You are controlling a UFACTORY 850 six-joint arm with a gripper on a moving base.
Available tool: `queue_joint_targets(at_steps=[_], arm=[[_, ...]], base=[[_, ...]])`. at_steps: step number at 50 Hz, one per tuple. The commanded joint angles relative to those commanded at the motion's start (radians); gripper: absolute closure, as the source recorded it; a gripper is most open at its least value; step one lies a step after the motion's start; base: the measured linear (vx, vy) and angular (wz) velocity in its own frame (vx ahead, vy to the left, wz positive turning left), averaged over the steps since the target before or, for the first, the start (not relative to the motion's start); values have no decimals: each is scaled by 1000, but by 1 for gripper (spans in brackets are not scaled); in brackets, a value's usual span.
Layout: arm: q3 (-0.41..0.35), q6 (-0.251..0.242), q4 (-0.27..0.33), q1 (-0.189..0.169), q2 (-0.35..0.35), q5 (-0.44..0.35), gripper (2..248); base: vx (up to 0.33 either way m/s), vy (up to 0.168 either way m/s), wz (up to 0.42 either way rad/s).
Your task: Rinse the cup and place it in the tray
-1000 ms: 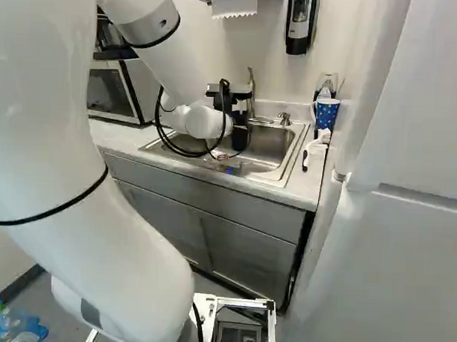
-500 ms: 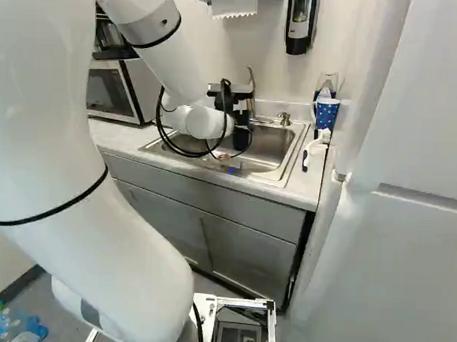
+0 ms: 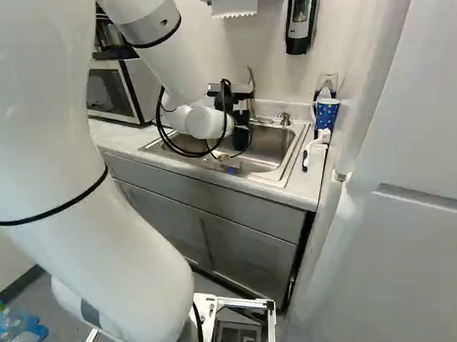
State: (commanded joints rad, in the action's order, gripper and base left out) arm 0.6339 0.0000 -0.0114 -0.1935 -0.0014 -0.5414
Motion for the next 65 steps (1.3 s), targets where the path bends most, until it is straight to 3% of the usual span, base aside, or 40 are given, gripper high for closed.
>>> queue_joint_targets(at_steps=[65], arm=[[0, 0, 0, 0, 0, 0, 125]], base=[[0, 0, 0]])
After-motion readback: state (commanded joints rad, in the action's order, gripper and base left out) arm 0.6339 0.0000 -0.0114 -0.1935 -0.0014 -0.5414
